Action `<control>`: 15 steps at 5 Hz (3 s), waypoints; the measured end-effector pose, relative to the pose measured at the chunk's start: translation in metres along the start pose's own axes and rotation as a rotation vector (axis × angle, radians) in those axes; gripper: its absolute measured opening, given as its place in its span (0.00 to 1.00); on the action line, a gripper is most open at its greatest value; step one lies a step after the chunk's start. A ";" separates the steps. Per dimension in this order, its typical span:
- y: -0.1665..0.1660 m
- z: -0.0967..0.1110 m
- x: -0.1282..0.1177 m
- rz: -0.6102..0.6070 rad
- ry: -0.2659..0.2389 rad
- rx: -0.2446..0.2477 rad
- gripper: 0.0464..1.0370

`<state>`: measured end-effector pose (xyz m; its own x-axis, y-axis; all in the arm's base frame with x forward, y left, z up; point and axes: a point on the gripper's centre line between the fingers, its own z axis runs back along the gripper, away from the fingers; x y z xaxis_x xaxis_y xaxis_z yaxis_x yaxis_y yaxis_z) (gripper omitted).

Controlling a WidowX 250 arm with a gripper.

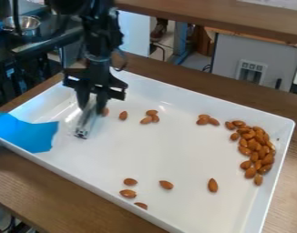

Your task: Sweep into pile

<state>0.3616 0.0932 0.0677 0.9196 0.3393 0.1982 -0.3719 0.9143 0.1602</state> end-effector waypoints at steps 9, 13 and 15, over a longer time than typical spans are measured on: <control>-0.079 0.084 -0.044 -0.057 -0.131 -0.103 0.31; -0.044 0.027 -0.099 -0.346 -0.016 0.097 0.31; -0.063 0.025 -0.109 -0.321 0.000 0.076 0.31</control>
<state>0.2820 -0.0066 0.0602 0.9914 0.0369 0.1257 -0.0718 0.9554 0.2865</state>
